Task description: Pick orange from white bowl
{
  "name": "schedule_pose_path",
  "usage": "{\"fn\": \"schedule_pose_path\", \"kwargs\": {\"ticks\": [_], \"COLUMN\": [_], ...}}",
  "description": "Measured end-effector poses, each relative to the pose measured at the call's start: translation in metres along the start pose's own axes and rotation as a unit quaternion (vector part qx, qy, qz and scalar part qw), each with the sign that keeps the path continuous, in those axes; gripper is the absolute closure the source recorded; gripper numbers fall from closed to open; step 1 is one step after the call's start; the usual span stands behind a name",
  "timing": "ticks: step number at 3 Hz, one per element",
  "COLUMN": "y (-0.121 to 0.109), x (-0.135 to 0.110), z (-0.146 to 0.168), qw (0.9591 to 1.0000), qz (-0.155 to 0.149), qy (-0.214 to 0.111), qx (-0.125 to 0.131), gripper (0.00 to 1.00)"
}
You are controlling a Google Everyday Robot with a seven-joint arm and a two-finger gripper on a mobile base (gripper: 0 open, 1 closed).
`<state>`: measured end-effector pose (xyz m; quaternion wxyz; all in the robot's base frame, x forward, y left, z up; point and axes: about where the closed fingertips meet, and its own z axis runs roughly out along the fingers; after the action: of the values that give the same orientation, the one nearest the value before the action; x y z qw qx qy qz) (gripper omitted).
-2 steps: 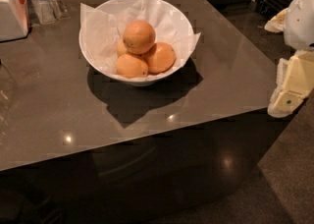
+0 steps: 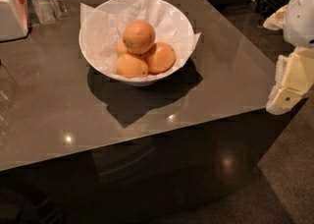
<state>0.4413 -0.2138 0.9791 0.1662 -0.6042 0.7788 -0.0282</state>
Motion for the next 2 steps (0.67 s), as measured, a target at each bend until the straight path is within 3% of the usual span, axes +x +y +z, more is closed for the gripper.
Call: {"fn": "schedule_pose_path", "kwargs": {"ticks": [1,2], "y": [-0.018,-0.04], "x": [-0.033,-0.088], "z": [0.004,0.011], "qw": [0.9988,0.9931], "qz": [-0.022,-0.068], "qy": [-0.042,-0.088], "qx": [-0.015,-0.034], "gripper": [0.0,0.0]}}
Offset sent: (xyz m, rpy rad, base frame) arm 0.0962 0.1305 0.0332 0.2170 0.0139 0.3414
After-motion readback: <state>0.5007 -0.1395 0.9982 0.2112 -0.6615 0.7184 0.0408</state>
